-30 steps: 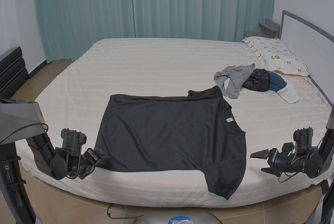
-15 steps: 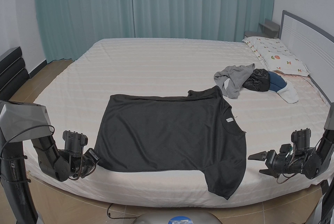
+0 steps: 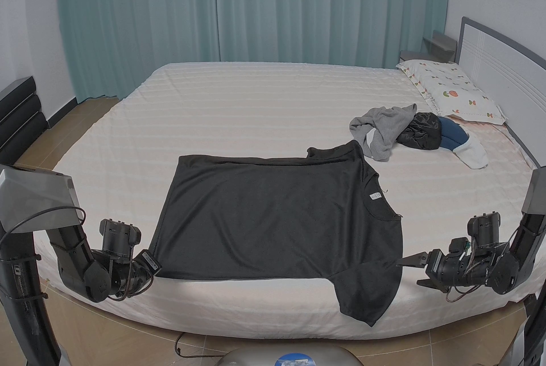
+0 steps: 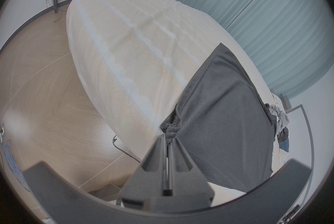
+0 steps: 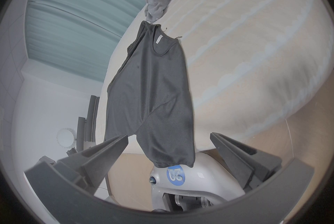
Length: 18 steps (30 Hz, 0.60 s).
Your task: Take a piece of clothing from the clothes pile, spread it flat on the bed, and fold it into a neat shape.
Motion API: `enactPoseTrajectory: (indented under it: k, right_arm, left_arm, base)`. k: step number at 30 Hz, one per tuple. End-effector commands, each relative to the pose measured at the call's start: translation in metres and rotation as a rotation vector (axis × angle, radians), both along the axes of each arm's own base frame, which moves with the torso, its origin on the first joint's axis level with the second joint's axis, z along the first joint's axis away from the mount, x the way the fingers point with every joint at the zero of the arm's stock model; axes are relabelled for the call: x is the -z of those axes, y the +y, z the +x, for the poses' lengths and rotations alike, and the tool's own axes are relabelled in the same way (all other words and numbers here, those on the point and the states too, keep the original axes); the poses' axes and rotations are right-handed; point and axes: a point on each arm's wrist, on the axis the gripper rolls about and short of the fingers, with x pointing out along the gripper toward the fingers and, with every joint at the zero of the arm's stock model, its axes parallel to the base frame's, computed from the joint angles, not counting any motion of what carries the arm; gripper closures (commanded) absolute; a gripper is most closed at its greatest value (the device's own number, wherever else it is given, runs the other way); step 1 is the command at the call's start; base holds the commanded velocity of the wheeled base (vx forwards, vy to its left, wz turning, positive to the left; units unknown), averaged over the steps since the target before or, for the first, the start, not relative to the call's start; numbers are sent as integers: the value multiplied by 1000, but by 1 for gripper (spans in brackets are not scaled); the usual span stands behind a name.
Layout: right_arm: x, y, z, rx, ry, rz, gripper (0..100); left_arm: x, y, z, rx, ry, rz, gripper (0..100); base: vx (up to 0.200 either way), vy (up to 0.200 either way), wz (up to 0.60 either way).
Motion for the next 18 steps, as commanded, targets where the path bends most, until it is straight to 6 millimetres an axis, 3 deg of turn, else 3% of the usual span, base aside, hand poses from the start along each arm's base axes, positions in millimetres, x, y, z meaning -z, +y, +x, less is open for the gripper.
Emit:
enactPoseTrajectory:
  k: [1, 18]
  right_arm:
    - [16, 8, 16, -24, -8, -7, 0]
    - [34, 11, 57, 17, -75, -44, 0]
  left_arm:
    - [-4, 1, -1, -1, -10, 1, 100]
    - [-8, 1, -5, 16, -13, 11, 100]
  base:
    - [0, 0, 0]
    - [0, 0, 0]
